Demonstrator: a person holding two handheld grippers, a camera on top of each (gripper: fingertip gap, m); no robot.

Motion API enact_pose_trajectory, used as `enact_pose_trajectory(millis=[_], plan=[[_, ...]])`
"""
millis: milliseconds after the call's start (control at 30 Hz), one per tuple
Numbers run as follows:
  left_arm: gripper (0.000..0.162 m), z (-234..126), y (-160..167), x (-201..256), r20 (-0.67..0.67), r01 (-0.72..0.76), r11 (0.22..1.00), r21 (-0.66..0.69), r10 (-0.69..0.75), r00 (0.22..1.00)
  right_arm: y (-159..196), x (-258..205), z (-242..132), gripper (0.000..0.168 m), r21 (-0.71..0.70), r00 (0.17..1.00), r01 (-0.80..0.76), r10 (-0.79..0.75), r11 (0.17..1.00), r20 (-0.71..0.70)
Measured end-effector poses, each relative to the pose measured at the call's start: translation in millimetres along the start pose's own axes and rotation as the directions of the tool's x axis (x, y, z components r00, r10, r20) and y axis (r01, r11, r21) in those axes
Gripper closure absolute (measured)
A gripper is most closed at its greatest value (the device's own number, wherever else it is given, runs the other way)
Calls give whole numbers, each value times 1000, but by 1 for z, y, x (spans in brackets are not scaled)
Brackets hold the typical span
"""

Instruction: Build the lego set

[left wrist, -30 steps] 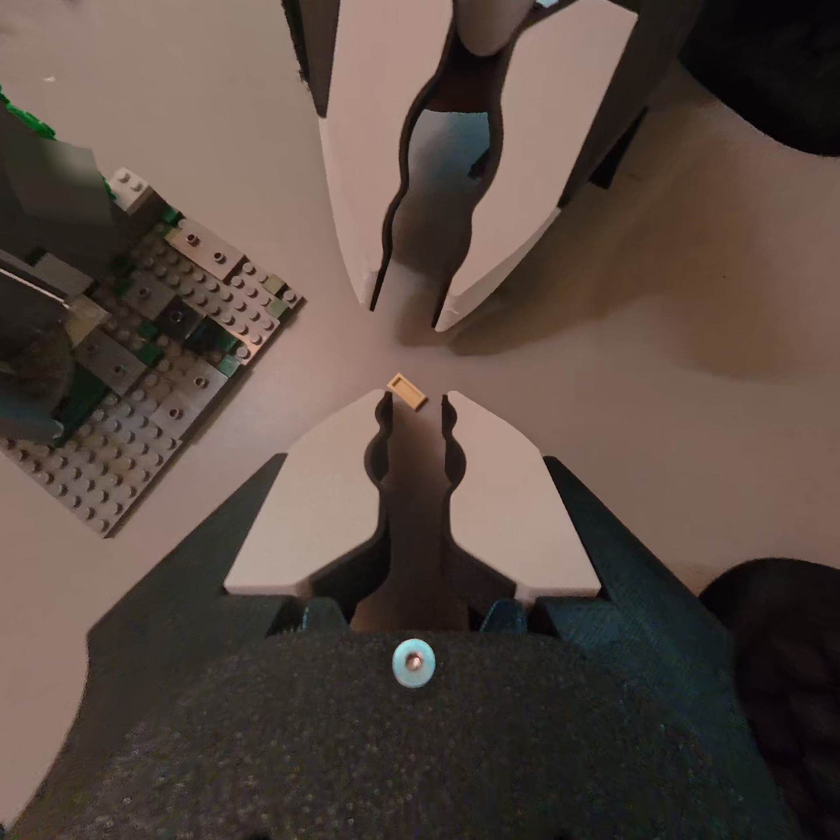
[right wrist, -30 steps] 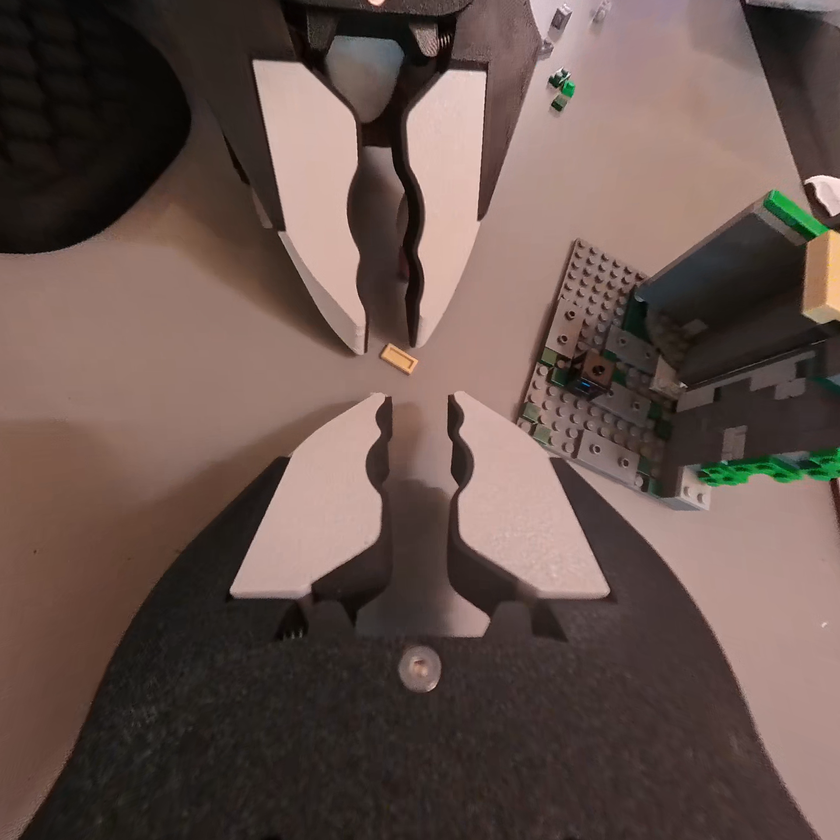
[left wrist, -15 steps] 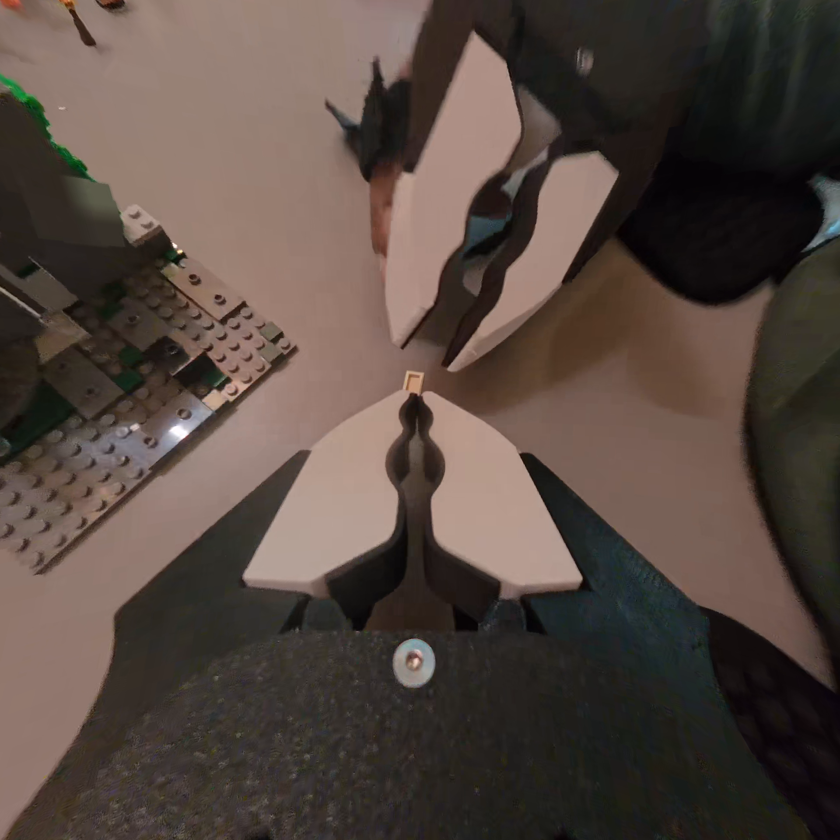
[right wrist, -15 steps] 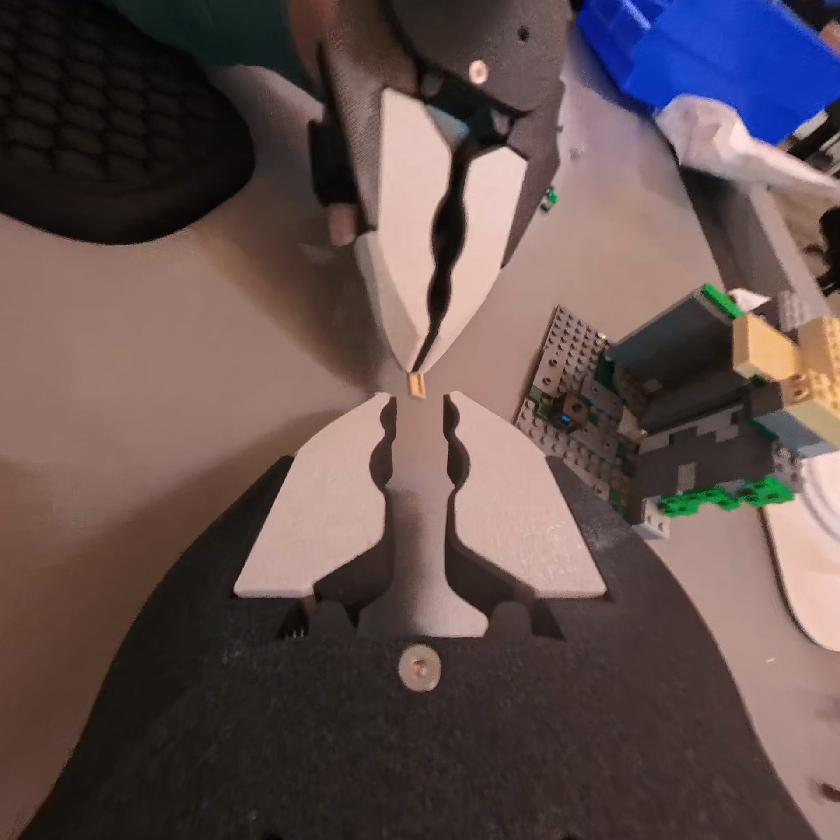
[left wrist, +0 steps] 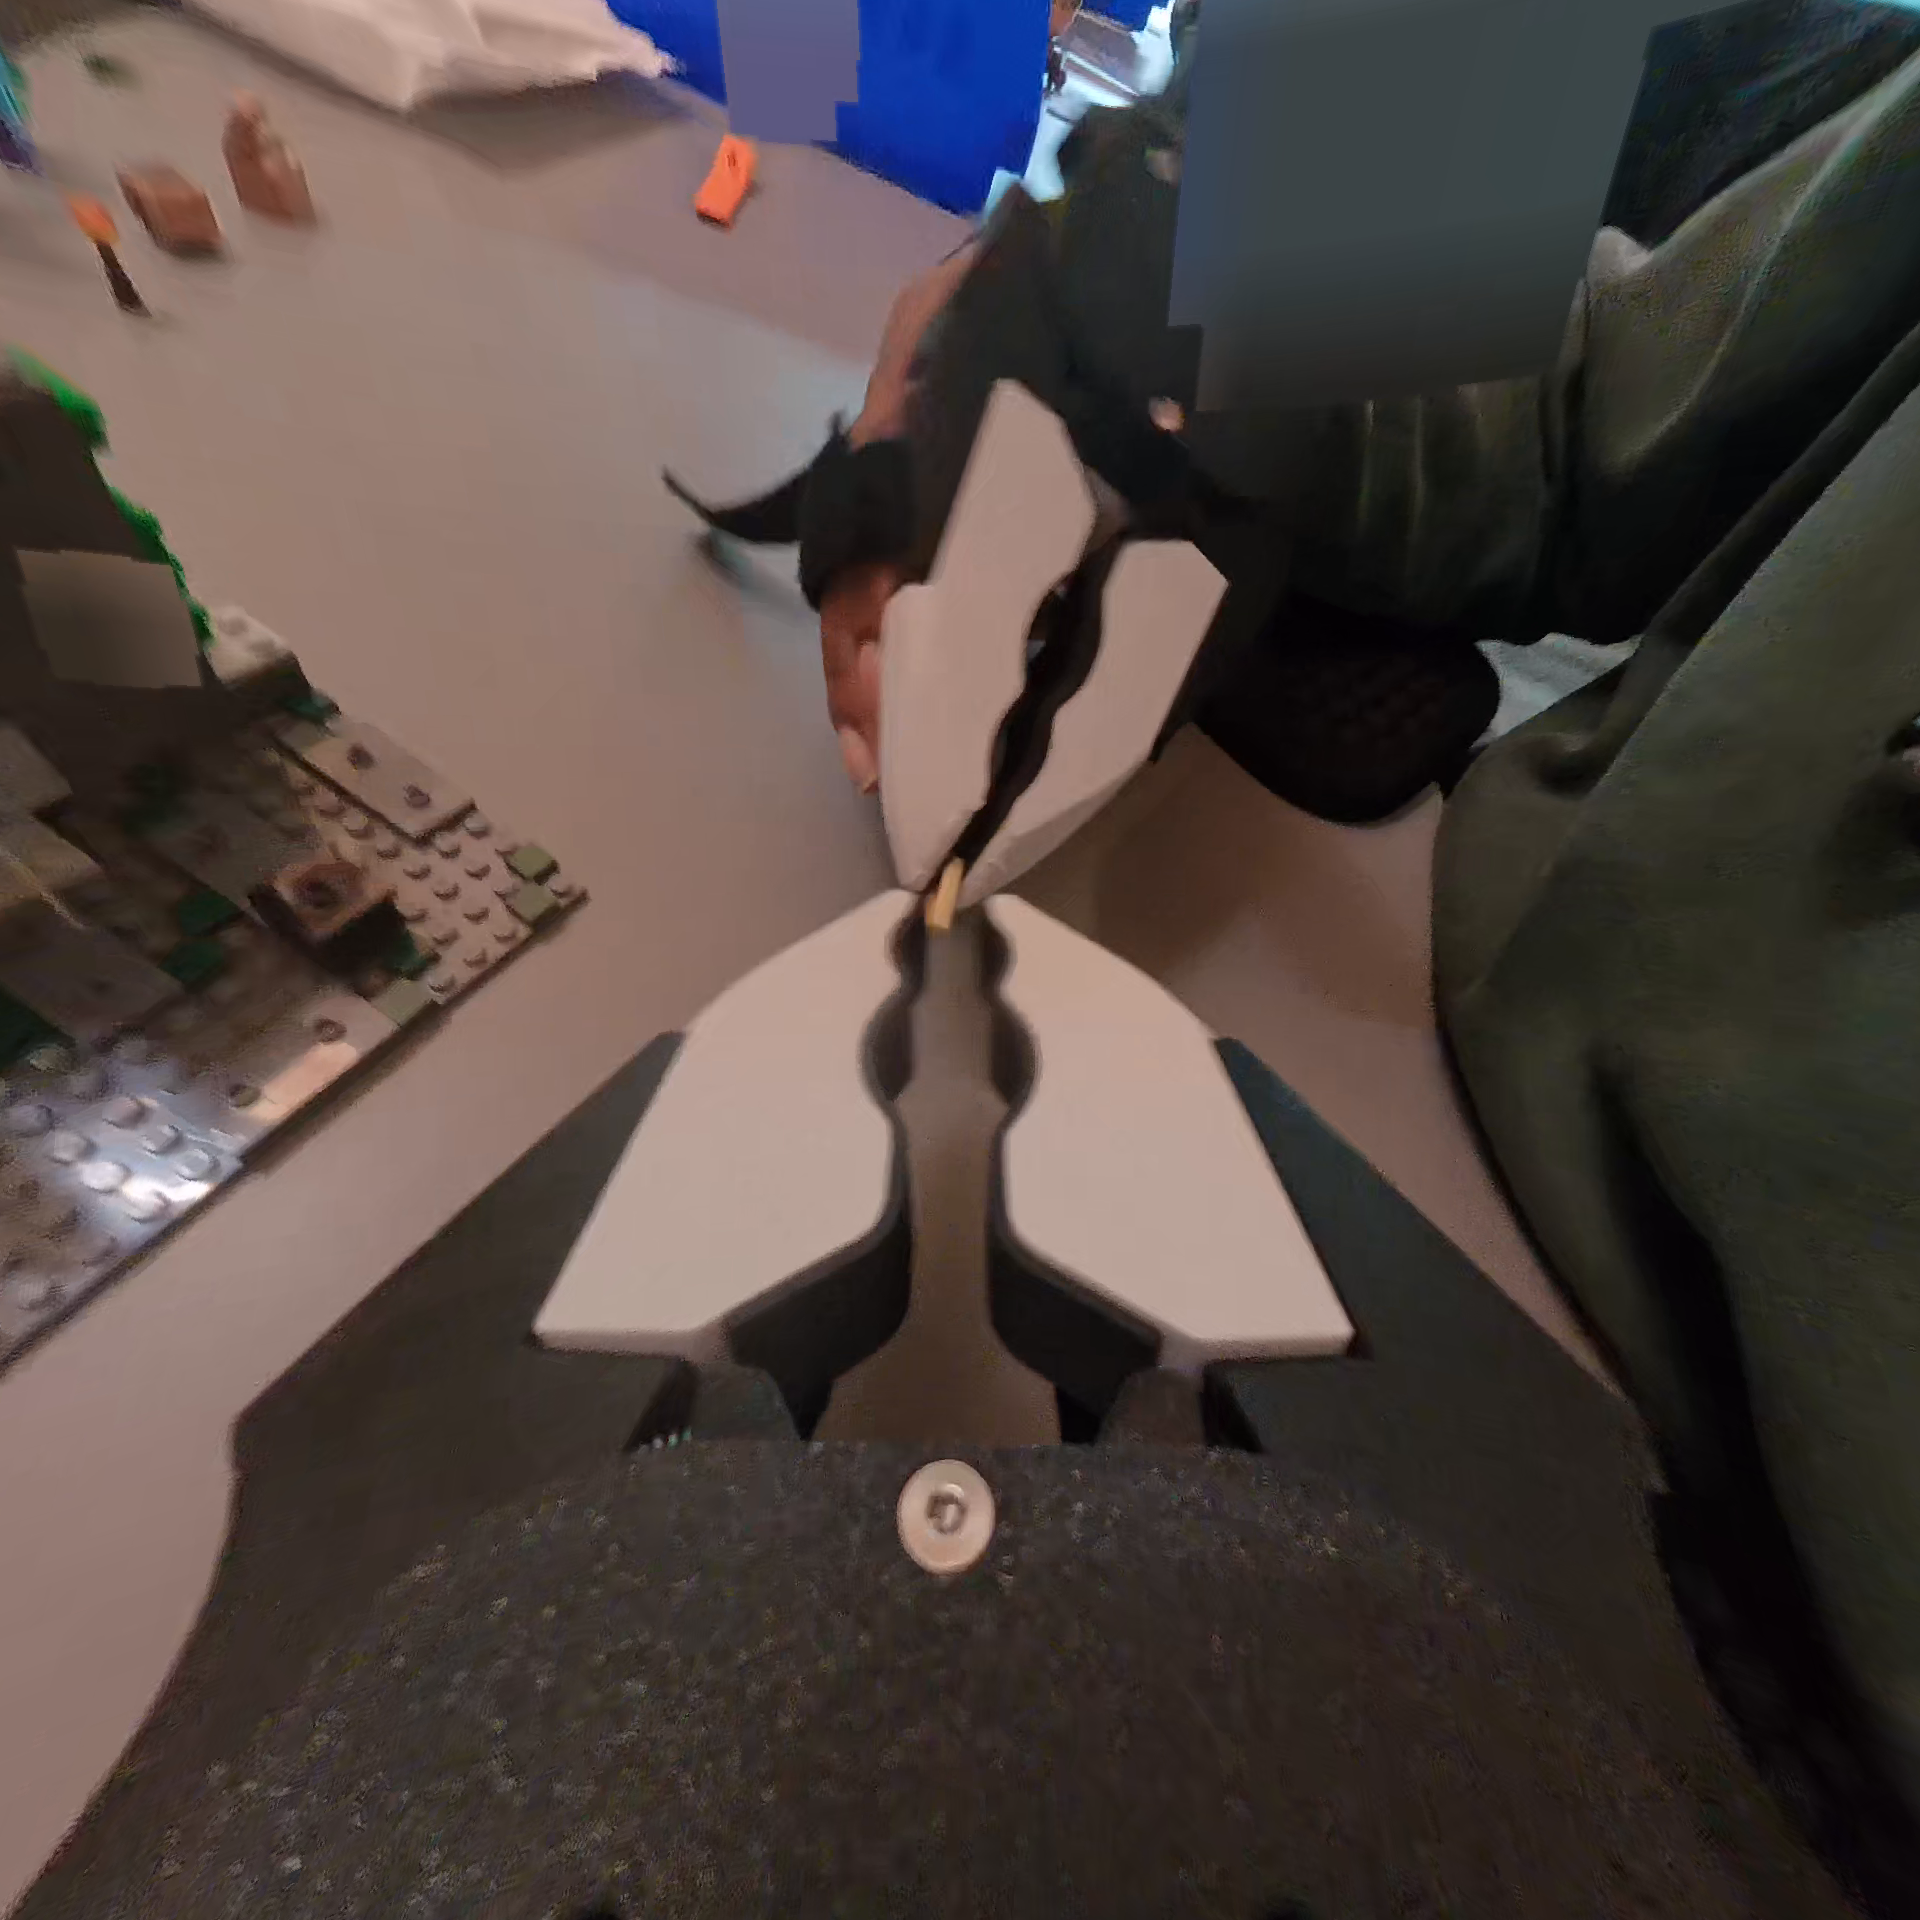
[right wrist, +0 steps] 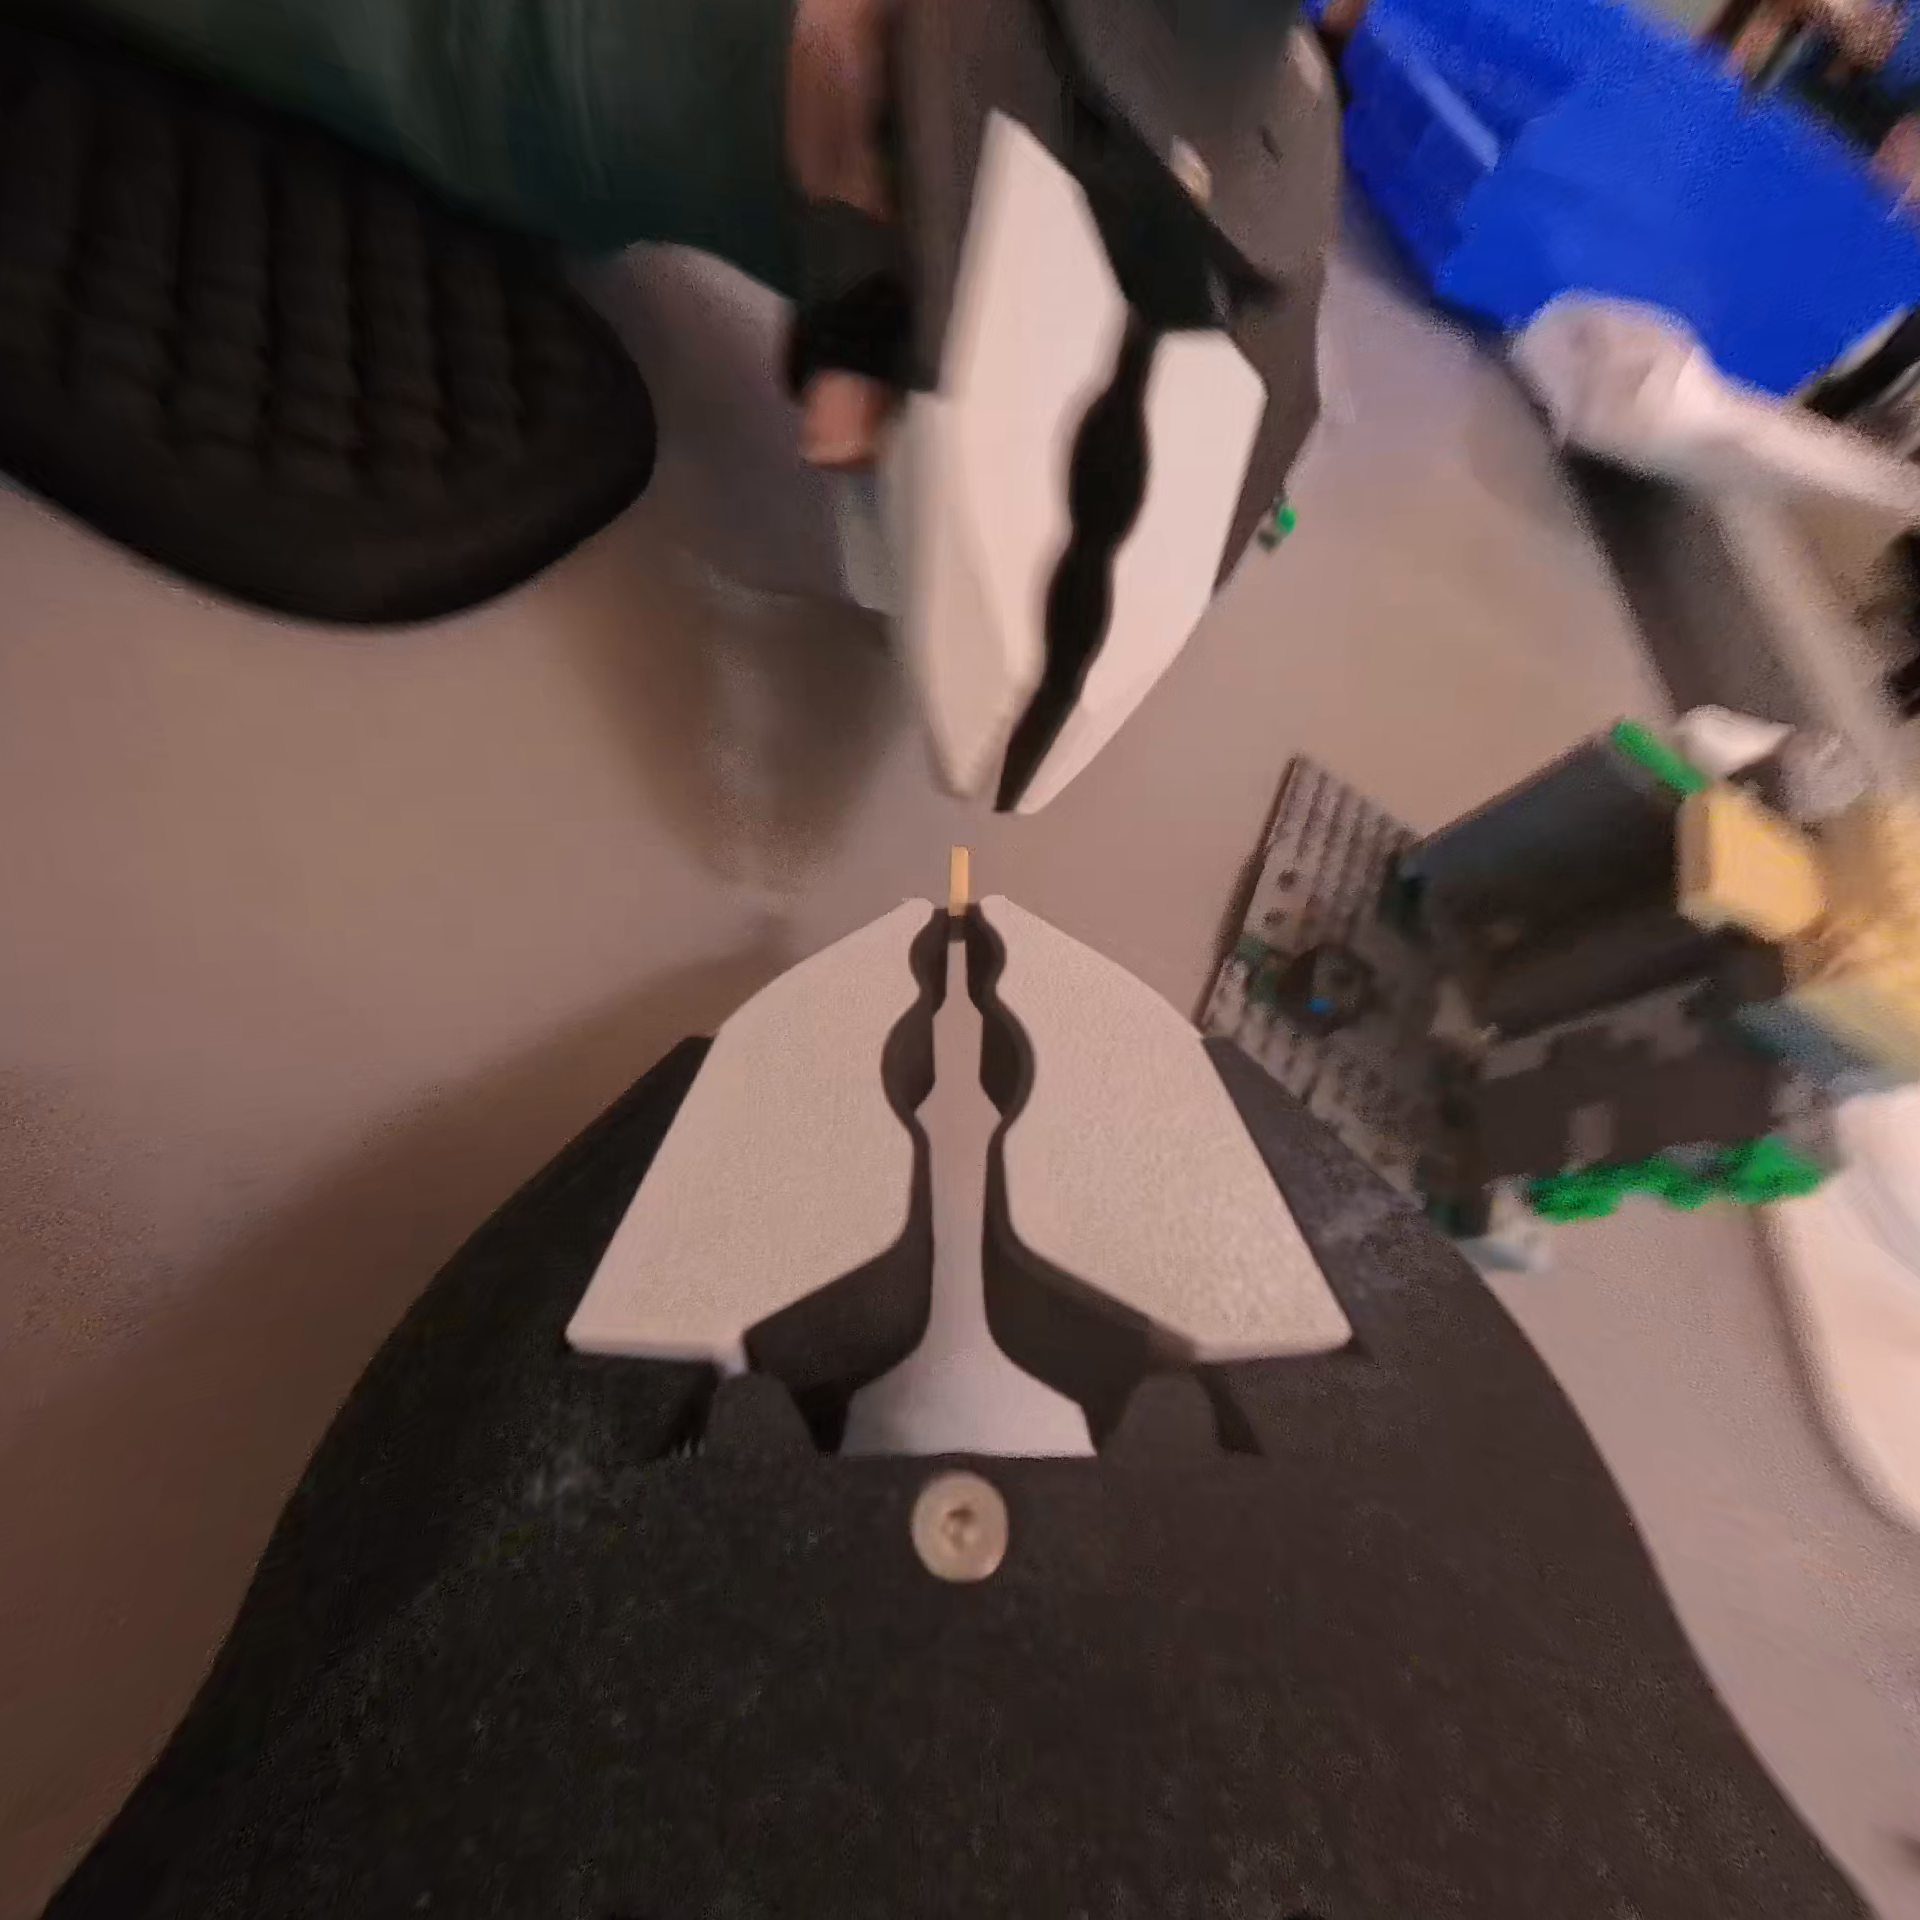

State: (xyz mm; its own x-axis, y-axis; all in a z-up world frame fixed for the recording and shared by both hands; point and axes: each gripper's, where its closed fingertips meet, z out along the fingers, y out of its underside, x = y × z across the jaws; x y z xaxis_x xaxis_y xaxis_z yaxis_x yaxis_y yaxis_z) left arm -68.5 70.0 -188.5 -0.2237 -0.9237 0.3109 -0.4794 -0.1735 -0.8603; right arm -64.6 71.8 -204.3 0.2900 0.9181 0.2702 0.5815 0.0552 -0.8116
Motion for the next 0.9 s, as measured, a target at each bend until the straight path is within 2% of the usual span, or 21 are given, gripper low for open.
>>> enact_pose_trajectory(millis=[33,133,267,367,500,567,733,833,900], plan=[[147,-1,-1,1,24,-60,998,-2,60,998,-1,1,-2,165,4,994,-100,99,995,39],[142,-2,-5,-1,132,-222,975,-29,224,966,-10,0,-8,166,28,938,-321,313,947,150],[141,2,-11,3,208,-403,913,-72,408,889,-24,-3,-14,166,42,798,-557,521,829,304],[142,2,-15,8,255,-520,847,-108,529,809,-32,-3,-21,166,51,697,-665,595,745,399],[147,0,-24,13,327,-640,756,-137,644,691,-37,-2,-24,166,35,607,-741,646,671,462],[148,0,-24,11,344,-661,730,-174,674,654,-38,-3,-24,166,26,578,-760,658,650,483],[154,3,-21,10,346,-679,705,-207,702,623,-34,-4,-22,166,-7,534,-787,687,617,492],[154,4,-18,8,338,-666,714,-215,694,635,-31,-3,-20,166,-1,551,-779,686,627,475],[154,4,-17,6,332,-635,750,-187,656,677,-27,0,-20,164,12,596,-752,671,659,441]])
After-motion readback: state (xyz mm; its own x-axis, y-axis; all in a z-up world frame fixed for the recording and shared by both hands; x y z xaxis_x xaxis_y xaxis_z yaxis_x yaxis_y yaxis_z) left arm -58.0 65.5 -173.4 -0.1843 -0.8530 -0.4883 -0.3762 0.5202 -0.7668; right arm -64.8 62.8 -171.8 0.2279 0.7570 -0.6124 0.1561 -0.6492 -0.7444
